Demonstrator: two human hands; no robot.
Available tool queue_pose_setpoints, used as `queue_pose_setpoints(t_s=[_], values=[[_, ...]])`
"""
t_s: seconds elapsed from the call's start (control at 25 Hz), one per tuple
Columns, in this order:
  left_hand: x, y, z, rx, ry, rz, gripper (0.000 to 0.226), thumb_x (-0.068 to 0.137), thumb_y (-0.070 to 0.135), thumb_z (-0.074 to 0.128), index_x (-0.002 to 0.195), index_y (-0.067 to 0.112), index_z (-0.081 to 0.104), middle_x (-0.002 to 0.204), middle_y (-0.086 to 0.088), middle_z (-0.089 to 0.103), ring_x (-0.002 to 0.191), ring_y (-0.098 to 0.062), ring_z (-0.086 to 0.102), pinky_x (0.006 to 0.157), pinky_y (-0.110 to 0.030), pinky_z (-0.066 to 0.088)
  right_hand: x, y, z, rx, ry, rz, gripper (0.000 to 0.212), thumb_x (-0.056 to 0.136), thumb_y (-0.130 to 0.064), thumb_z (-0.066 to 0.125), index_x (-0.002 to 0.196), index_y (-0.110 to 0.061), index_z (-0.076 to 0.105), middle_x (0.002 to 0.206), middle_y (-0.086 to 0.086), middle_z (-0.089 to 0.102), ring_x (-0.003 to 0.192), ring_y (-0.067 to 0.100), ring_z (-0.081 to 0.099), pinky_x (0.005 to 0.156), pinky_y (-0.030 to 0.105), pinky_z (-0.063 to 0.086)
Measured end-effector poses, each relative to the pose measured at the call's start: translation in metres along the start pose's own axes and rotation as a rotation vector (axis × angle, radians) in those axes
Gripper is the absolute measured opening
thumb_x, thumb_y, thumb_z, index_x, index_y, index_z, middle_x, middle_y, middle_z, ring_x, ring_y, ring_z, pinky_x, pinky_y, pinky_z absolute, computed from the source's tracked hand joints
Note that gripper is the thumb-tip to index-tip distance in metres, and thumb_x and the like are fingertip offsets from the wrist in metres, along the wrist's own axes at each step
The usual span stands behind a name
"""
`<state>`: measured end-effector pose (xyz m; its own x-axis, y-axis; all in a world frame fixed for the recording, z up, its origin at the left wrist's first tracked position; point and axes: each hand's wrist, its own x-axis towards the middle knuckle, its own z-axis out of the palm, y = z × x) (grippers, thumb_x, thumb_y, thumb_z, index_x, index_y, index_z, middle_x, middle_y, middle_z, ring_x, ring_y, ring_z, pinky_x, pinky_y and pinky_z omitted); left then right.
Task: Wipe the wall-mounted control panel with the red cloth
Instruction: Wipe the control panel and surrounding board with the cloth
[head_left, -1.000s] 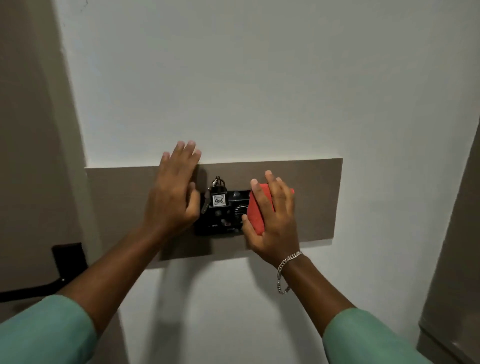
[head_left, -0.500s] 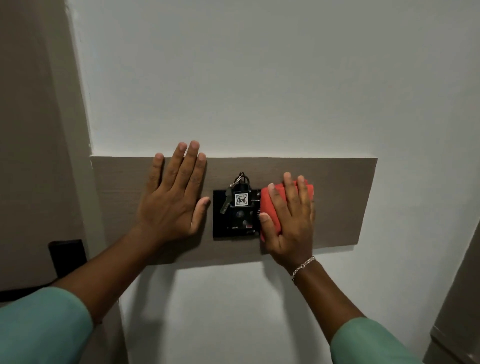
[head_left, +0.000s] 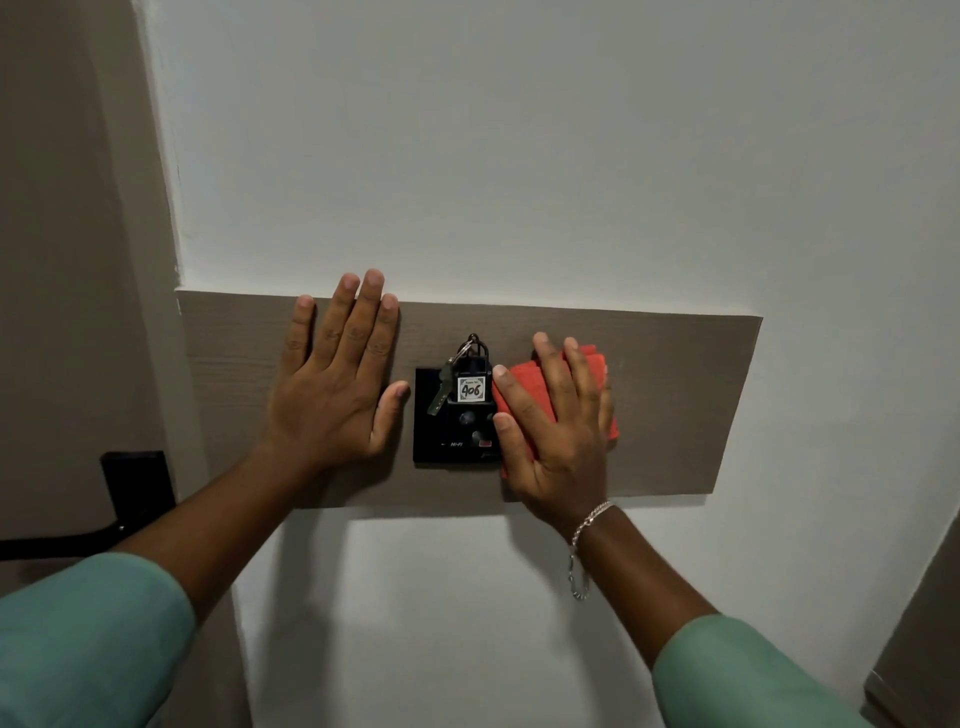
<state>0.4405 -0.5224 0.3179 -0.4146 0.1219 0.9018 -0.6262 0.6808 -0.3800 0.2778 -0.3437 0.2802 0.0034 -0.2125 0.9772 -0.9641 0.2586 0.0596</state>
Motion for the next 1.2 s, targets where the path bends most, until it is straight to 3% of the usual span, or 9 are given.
queue_pose_setpoints(t_s=[0.12, 0.28, 0.44, 0.6, 0.76, 0.96, 1.2], values=[[0.0, 0.0, 0.002, 0.0, 0.016, -0.013, 0.078, 0.094, 0.046, 0.032, 0.156, 0.004, 0.009, 0.165, -0.015, 0.002, 0.154, -0.03, 0.003, 0.124, -0.051, 0.001, -0.001, 0.03, -0.009, 0.01, -0.004, -0.162, 0.038, 0.097, -0.038, 0.05, 0.13, -0.027, 0.064, 0.15, 0.015, 0.049, 0.145, 0.034, 0.037, 0.115, 0.065, 0.028], [0.0, 0.001, 0.004, 0.011, 0.022, -0.008, 0.078, 0.093, 0.046, 0.032, 0.156, 0.004, 0.011, 0.165, -0.015, 0.004, 0.154, -0.031, 0.004, 0.124, -0.052, 0.003, 0.0, -0.004, 0.013, -0.003, 0.082, 0.151, 0.038, 0.098, -0.04, 0.047, 0.134, -0.035, 0.058, 0.156, 0.007, 0.044, 0.151, 0.029, 0.029, 0.122, 0.059, 0.019], [-0.001, 0.001, 0.004, 0.008, 0.026, -0.014, 0.078, 0.093, 0.045, 0.034, 0.156, 0.004, 0.011, 0.165, -0.015, 0.006, 0.154, -0.03, 0.005, 0.124, -0.052, 0.005, -0.012, 0.018, 0.012, 0.01, 0.121, -0.053, 0.038, 0.098, -0.039, 0.049, 0.133, -0.03, 0.06, 0.152, 0.011, 0.048, 0.149, 0.031, 0.032, 0.116, 0.062, 0.028], [0.0, 0.001, 0.002, 0.001, 0.013, -0.011, 0.078, 0.094, 0.046, 0.032, 0.156, 0.004, 0.009, 0.164, -0.015, 0.004, 0.154, -0.029, 0.002, 0.124, -0.052, 0.004, -0.006, 0.001, 0.018, 0.018, 0.18, 0.256, 0.039, 0.099, -0.041, 0.046, 0.136, -0.034, 0.057, 0.157, 0.011, 0.042, 0.151, 0.03, 0.028, 0.122, 0.056, 0.02], [0.001, 0.001, 0.001, 0.004, 0.018, -0.015, 0.077, 0.095, 0.046, 0.029, 0.156, 0.003, 0.009, 0.164, -0.016, 0.004, 0.154, -0.03, 0.002, 0.124, -0.052, 0.004, -0.016, 0.018, 0.01, 0.005, 0.089, -0.05, 0.039, 0.098, -0.04, 0.049, 0.135, -0.029, 0.059, 0.154, 0.013, 0.045, 0.149, 0.033, 0.031, 0.116, 0.063, 0.028], [0.001, 0.002, 0.0, 0.009, 0.016, -0.022, 0.077, 0.095, 0.045, 0.028, 0.156, 0.003, 0.009, 0.164, -0.017, 0.006, 0.154, -0.029, 0.001, 0.124, -0.051, 0.002, -0.013, 0.0, 0.017, -0.012, 0.205, 0.449, 0.046, 0.102, -0.044, 0.036, 0.145, -0.032, 0.045, 0.16, 0.008, 0.036, 0.153, 0.027, 0.023, 0.122, 0.055, 0.023], [0.001, 0.003, -0.001, 0.021, 0.021, -0.015, 0.076, 0.094, 0.045, 0.028, 0.155, 0.001, 0.014, 0.163, -0.02, 0.013, 0.153, -0.03, 0.004, 0.123, -0.051, 0.004, -0.072, -0.002, 0.023, -0.049, 0.078, 0.348, 0.065, 0.095, -0.051, 0.048, 0.15, -0.017, 0.036, 0.16, 0.015, 0.029, 0.153, 0.033, 0.018, 0.122, 0.061, 0.018]])
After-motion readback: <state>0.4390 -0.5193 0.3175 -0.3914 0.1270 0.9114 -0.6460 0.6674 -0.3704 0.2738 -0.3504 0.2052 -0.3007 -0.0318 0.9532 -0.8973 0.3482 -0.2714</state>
